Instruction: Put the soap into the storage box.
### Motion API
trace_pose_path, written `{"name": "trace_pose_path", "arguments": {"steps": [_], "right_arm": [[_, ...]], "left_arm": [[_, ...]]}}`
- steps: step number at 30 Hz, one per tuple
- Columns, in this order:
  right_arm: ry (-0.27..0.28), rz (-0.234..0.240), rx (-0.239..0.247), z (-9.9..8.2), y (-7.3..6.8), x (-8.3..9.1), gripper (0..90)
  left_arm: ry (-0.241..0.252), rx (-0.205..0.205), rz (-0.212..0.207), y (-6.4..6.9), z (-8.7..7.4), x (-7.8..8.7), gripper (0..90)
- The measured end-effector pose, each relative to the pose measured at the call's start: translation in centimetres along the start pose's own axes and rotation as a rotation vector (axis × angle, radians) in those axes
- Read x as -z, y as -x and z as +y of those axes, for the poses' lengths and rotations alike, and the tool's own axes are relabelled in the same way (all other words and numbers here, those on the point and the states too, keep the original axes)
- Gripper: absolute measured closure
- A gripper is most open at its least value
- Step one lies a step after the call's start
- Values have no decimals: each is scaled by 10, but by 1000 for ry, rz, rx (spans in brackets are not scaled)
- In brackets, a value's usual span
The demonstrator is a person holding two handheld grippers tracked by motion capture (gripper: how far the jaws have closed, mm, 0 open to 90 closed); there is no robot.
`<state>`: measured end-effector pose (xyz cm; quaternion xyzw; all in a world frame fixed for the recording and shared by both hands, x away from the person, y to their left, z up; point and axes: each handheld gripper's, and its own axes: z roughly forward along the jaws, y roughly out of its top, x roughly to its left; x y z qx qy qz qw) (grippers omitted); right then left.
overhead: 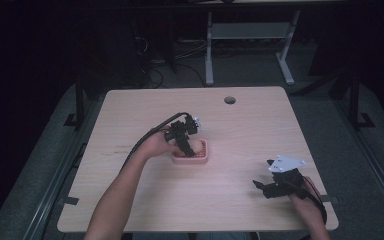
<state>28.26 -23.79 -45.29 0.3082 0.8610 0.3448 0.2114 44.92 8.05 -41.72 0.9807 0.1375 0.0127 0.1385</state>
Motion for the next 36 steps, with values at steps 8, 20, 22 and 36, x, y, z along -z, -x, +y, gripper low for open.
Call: {"name": "trace_pose_path", "arguments": {"steps": [8, 20, 22, 36], "right_arm": [[0, 0, 3, 0, 0, 0, 138], [3, -3, -4, 0, 0, 1, 138], [4, -4, -2, 0, 0, 1, 138], [0, -8, -4, 1, 0, 1, 138]], "left_arm": [[46, -7, 2, 2, 1, 8, 303], [55, -16, -4, 8, -2, 19, 285], [58, -17, 1, 10, -3, 22, 285], [78, -2, 18, 16, -16, 31, 280]]}}
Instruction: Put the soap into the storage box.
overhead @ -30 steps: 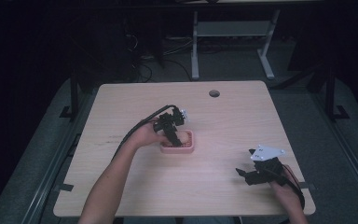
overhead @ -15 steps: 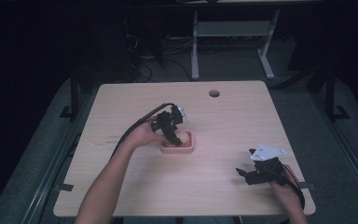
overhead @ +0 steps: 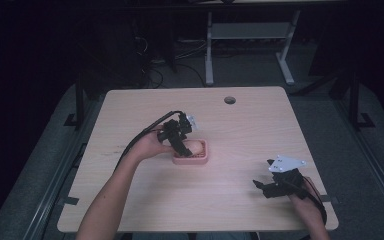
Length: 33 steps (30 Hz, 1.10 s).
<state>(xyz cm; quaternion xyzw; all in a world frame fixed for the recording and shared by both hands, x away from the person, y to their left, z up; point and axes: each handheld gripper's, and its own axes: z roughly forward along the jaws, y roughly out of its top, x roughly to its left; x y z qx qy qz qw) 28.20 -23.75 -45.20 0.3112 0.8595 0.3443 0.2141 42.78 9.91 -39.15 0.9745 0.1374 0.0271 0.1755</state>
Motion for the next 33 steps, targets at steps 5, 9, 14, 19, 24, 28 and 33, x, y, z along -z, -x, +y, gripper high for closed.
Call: {"name": "trace_pose_path", "arguments": {"steps": [5, 9, 14, 19, 24, 28, 33], "right_arm": [[0, -5, 0, 0, 0, 0, 138], [-3, -5, -1, 0, 0, 0, 138], [-5, -5, -1, 0, 0, 0, 138], [-5, -6, 0, 0, 0, -1, 138], [-3, -10, -1, -1, 0, -1, 138], [-4, -15, -4, -1, 1, -1, 138], [-8, -19, -7, -2, 1, -1, 138]], "left_arm": [[-2, 10, -7, 1, -5, 1, 276], [-2, 9, -10, 3, -7, 1, 273], [5, 20, -14, 4, -12, 2, 273], [9, 29, -28, 6, -15, 5, 271], [8, 26, -29, 8, -18, 7, 271], [20, 37, -32, 10, -21, 8, 271], [15, 46, -33, 10, -28, 8, 268]]}}
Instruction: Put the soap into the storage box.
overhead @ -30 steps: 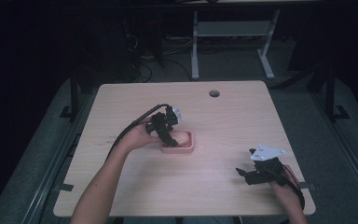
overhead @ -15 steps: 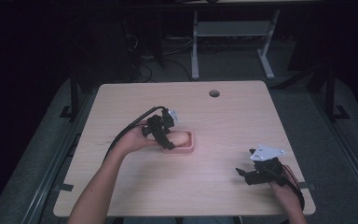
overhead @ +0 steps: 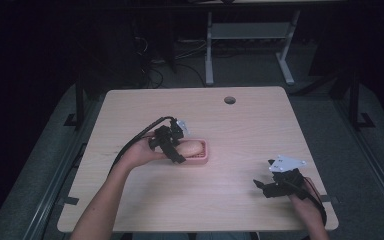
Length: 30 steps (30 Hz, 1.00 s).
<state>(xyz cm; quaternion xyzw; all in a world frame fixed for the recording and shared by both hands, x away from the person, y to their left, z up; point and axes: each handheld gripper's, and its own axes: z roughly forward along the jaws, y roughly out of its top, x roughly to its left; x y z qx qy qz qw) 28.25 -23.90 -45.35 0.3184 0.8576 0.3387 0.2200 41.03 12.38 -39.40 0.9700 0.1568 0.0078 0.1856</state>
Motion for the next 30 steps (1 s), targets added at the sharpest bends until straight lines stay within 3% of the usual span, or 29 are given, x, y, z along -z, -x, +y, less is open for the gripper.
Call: {"name": "trace_pose_path", "arguments": {"steps": [10, 30], "right_arm": [[3, -8, -13, 0, 0, 0, 138], [9, -28, -24, 0, -1, 2, 138]], "left_arm": [[-6, 8, 1, 3, -9, 6, 262], [36, 45, 6, 11, -39, 14, 260]]}}
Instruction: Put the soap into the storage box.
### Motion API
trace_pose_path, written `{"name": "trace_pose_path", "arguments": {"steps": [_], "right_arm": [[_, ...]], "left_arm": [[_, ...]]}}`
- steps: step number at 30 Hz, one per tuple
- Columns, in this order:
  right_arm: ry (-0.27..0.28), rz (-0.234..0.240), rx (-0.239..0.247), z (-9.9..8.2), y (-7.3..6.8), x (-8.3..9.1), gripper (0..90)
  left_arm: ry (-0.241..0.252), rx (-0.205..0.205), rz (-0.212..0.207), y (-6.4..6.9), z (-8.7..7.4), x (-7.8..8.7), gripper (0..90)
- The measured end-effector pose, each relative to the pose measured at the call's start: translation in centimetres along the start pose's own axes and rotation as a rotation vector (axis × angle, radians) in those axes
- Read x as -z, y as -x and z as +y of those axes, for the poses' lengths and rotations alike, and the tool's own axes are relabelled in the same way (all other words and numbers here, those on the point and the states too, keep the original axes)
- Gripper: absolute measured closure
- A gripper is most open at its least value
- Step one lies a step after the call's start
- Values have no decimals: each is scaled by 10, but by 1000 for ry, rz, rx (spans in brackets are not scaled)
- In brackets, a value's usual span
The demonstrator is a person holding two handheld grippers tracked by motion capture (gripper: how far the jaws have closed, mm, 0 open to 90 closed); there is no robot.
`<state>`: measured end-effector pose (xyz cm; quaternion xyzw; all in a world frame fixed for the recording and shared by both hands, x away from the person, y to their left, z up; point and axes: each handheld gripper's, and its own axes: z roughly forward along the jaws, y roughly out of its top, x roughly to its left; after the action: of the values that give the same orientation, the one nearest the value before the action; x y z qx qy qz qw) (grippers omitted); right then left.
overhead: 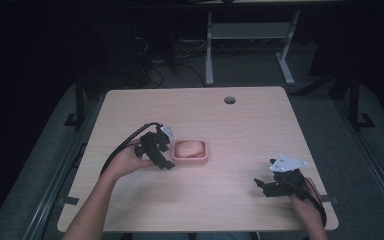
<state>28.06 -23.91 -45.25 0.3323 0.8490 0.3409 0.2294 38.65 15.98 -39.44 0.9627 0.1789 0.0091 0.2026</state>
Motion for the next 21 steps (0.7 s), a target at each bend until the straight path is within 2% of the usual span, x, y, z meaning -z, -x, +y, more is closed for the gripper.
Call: {"name": "trace_pose_path", "arguments": {"steps": [21], "right_arm": [[-3, -11, -5, -1, 0, 1, 138]], "left_arm": [[11, 21, -2, 8, -24, 2, 258]]}}
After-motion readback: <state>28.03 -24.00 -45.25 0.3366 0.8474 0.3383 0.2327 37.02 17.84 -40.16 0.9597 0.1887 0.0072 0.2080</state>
